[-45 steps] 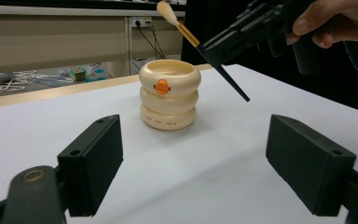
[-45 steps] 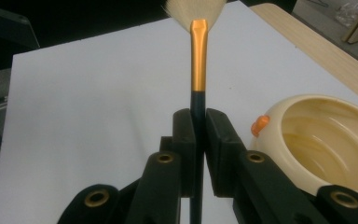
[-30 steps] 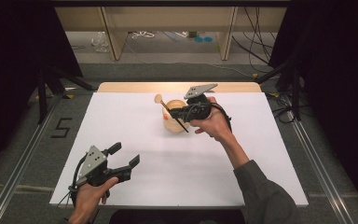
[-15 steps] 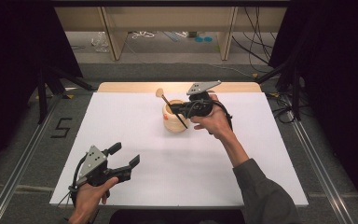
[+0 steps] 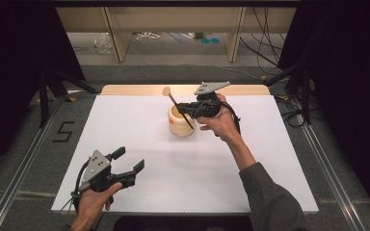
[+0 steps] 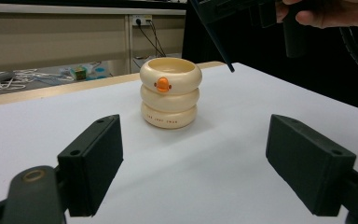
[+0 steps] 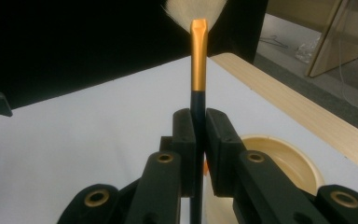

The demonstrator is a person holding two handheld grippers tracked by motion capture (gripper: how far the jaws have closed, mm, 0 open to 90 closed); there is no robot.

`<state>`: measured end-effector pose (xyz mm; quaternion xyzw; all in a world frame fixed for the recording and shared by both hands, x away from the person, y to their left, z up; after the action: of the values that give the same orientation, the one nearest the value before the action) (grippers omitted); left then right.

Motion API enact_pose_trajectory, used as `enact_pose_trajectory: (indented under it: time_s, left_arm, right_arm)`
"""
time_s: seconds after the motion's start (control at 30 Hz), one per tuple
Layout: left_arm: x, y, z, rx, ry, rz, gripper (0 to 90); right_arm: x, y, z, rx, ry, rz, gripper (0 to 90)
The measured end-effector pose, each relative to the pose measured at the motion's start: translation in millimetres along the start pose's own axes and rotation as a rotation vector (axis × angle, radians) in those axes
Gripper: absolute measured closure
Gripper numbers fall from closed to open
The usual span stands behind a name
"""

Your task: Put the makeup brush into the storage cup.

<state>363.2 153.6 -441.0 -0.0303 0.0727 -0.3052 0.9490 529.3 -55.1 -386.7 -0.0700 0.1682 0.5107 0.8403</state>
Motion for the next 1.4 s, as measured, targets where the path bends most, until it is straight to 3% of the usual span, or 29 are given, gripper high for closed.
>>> enact_pose_trajectory:
  time_s: [0.43, 1.07, 1.4]
  left_arm:
    - [-0.1, 0.1, -0.1, -0.003, 0.001, 0.0, 18.5]
    - [-0.2, 1.1, 0.4, 0.005, -0.002, 0.004, 18.4]
    - [-0.5, 1.3, 0.6, 0.003, -0.003, 0.007, 18.5]
  right_arm:
    - [3.8, -13.3, 4.6, 0.017, -0.034, -0.038, 83.3]
    - [12.8, -23.9, 14.2, 0.044, -0.074, -0.053, 83.3]
    - [18.6, -32.0, 19.5, 0.033, -0.089, -0.088, 83.2]
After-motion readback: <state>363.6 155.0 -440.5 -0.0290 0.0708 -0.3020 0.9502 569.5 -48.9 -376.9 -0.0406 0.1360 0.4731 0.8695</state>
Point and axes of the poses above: each handheld gripper's, and its own axes: x roughly forward along the jaws, z roughly out of its top, y roughly to its left, the point moved 7 cm from there along x, roughly forward along the jaws, and after that the axes turned 5 degrees about -y, right-handed, at the moved point
